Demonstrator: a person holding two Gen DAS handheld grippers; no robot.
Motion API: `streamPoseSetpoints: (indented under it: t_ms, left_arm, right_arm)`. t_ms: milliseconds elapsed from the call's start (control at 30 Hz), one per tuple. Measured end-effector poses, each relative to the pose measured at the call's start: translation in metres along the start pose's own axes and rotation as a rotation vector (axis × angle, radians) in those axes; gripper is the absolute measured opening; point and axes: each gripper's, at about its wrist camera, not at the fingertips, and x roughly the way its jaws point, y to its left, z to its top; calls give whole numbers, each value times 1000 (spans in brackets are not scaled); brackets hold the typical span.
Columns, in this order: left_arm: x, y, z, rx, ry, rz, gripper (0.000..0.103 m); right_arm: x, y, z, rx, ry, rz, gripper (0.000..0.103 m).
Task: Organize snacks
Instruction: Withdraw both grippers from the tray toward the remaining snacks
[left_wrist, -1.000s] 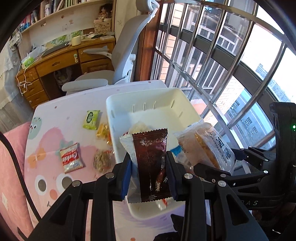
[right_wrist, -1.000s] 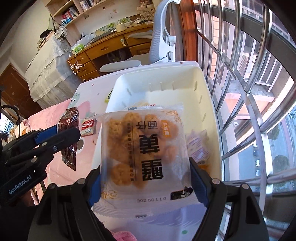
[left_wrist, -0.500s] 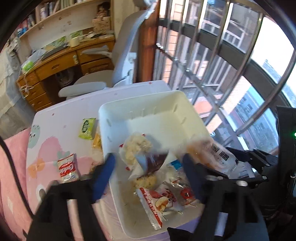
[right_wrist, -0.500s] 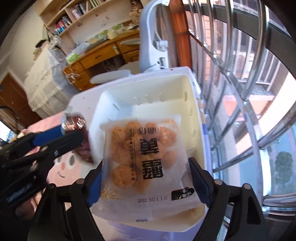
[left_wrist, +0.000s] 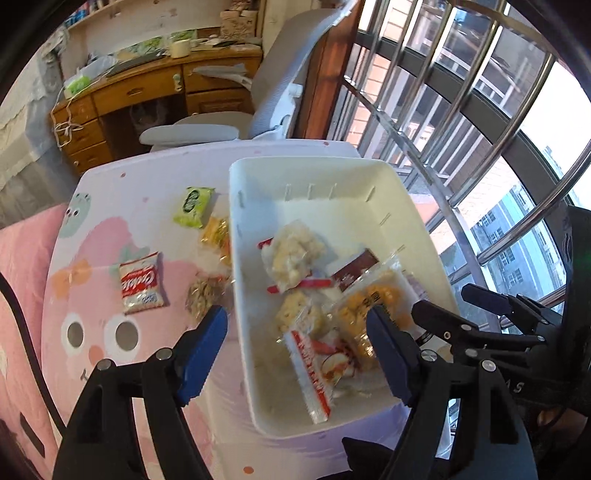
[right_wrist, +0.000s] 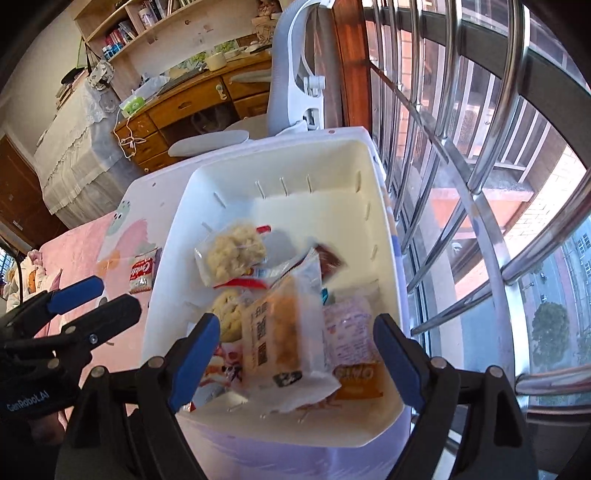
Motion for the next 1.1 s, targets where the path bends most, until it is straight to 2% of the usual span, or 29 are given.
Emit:
streamPoseSetpoints:
  t_ms: [267,500,867,1100]
  left_arm:
    - [-18,36,-24,-35,-11,5,76]
    - [-38,84,-43,-50,4,12,76]
    - [-63,165,-61,-51,35,6,76]
    - [-68,210,-63,-8,57,-4,77]
  right_arm:
    - [-2,21,-16,39,32,23,86]
    - [-2,43,-31,147,61,37,86]
    - [-4,101,-56,285,64,47,86]
    - [2,138,-71,378,63,58,86]
